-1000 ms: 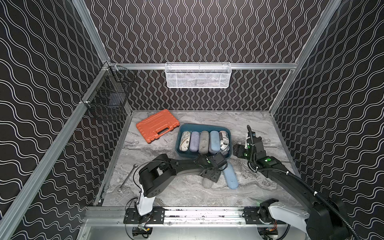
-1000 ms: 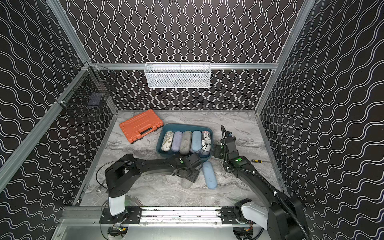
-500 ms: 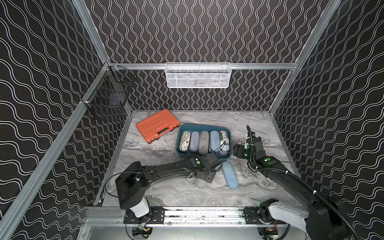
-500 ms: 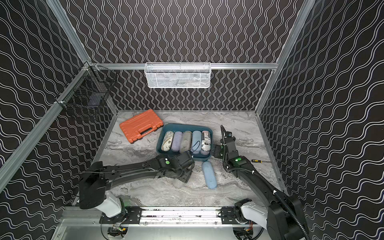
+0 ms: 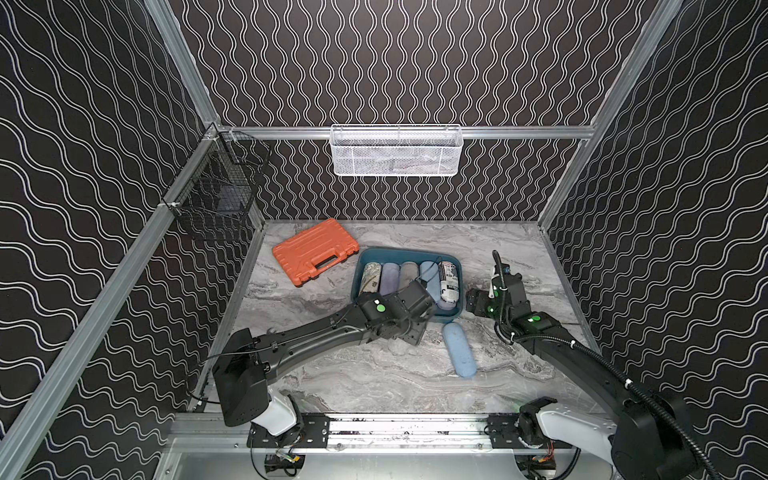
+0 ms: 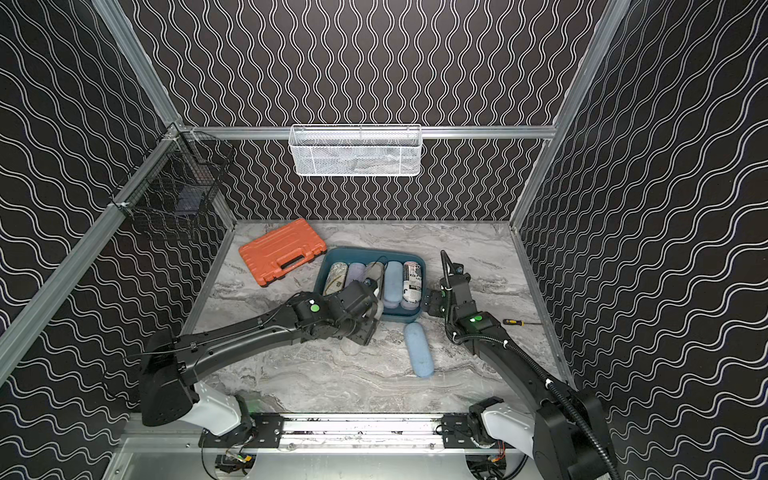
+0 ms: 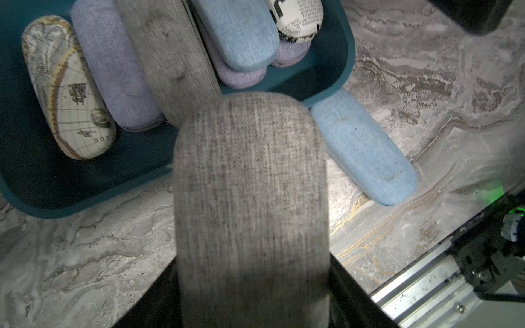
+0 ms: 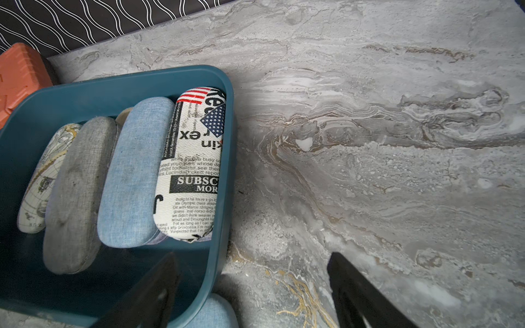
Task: Put the glasses cases into the storage boxes
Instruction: Pick up the glasses case at the center of the board, then place the glasses case in the storage box.
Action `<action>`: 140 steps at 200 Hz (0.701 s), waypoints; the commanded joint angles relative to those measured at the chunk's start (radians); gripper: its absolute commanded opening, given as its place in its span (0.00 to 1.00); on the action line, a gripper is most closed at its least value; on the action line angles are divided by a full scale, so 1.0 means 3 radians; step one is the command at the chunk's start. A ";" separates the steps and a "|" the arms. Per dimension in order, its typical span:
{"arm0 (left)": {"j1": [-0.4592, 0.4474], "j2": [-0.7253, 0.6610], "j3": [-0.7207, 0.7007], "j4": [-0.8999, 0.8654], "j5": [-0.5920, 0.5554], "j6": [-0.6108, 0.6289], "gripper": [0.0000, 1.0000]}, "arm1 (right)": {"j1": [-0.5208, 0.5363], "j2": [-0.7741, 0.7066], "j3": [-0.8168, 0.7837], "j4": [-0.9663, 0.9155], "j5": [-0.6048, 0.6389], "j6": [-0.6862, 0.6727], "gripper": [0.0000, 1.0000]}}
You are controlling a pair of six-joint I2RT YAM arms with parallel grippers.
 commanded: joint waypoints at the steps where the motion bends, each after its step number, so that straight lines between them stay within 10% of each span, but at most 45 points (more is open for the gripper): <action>1: 0.0188 0.0064 0.0118 0.0215 0.0102 0.0139 0.63 | 0.0001 -0.0010 0.0014 0.0100 0.0040 0.0031 0.84; 140: 0.1255 0.0934 0.0650 0.0723 0.0406 0.0291 0.63 | -0.0001 0.0118 0.0069 0.0087 0.0081 0.0016 0.84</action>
